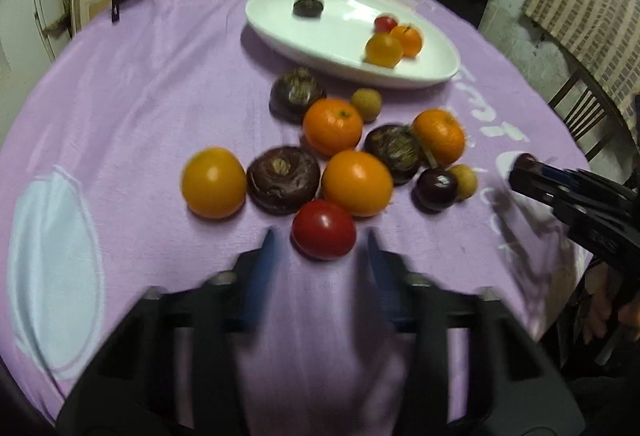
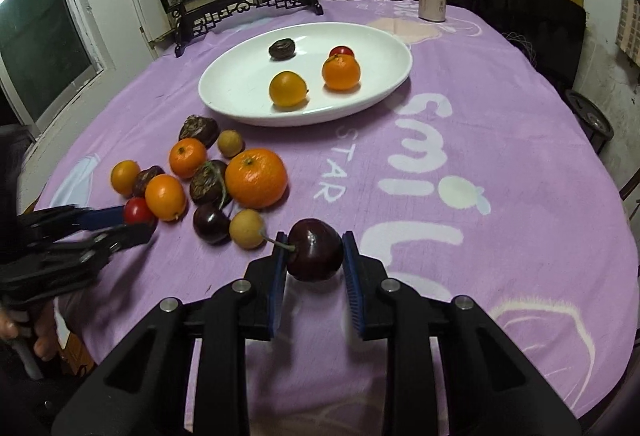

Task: Organize fruits
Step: 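Grasp a red tomato with the left tool while the right tool grasps a dark plum, then place the red tomato and dark plum onto the white plate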

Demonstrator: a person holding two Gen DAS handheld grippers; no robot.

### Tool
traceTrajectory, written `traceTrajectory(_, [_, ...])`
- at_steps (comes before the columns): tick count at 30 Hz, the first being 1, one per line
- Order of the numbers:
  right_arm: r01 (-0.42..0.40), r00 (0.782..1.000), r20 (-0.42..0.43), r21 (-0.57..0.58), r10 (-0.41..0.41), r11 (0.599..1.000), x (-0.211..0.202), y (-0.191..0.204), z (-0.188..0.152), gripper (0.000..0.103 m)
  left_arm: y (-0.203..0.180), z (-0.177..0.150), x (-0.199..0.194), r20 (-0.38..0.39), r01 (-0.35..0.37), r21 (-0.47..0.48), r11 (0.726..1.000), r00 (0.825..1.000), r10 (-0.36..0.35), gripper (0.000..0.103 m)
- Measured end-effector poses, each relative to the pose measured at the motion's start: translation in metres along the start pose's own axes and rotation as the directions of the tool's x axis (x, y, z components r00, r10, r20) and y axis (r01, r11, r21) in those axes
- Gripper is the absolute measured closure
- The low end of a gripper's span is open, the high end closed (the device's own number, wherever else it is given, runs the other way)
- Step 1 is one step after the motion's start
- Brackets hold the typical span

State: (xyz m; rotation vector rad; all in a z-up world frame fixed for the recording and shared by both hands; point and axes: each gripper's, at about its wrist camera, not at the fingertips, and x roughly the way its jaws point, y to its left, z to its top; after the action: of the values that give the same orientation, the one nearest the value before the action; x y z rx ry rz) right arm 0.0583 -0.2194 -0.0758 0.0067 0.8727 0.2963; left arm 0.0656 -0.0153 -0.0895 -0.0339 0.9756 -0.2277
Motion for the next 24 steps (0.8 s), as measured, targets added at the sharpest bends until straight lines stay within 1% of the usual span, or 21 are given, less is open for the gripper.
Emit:
traceTrajectory(2, [-0.009, 1.0, 0.002, 0.001, 0.009, 1.0, -0.002, 0.001, -0.002, 0.075, -0.002, 0.002, 0.003, 0.005, -0.01, 0.007, 1.0, 1.0, 0.01, 0.065])
traceTrajectory(3, [-0.011, 1.0, 0.002, 0.002, 0.011, 1.0, -0.002, 0.0, -0.003, 0.075, -0.003, 0.003, 0.003, 0.009, -0.009, 0.006, 1.0, 1.0, 0.009, 0.071])
traceTrajectory(4, [-0.01, 1.0, 0.001, 0.005, 0.01, 1.0, -0.003, 0.0, -0.004, 0.075, -0.002, 0.004, 0.003, 0.008, -0.003, 0.0, 1.0, 1.0, 0.003, 0.071])
traceTrajectory(8, [-0.015, 1.0, 0.01, 0.01, 0.015, 1.0, -0.006, -0.001, -0.004, 0.075, -0.002, 0.001, -0.005, 0.012, 0.012, -0.004, 1.0, 1.0, -0.012, 0.071])
traceTrajectory(12, [-0.033, 0.999, 0.018, 0.006, 0.033, 0.999, -0.007, 0.001, -0.004, 0.075, -0.004, -0.001, -0.019, 0.038, 0.01, 0.005, 1.0, 0.999, -0.01, 0.071])
traceTrajectory(16, [-0.048, 0.999, 0.017, -0.01, 0.048, 0.999, -0.006, 0.006, -0.002, 0.075, -0.004, 0.003, -0.029, 0.056, 0.023, 0.01, 1.0, 0.998, -0.024, 0.071])
traceTrajectory(20, [-0.048, 0.999, 0.016, -0.013, 0.048, 0.999, -0.005, 0.007, -0.001, 0.075, -0.003, 0.009, -0.032, 0.065, 0.019, 0.014, 1.0, 0.998, -0.019, 0.071])
traceTrajectory(22, [-0.045, 0.999, 0.015, -0.023, 0.046, 0.999, -0.004, 0.008, 0.005, 0.075, -0.001, 0.016, -0.032, 0.066, 0.009, 0.013, 1.0, 0.998, -0.01, 0.071])
traceTrajectory(24, [-0.054, 0.998, 0.021, -0.042, 0.055, 0.998, -0.005, 0.01, 0.022, 0.075, -0.001, 0.029, -0.031, 0.073, -0.005, 0.027, 1.0, 0.997, 0.003, 0.071])
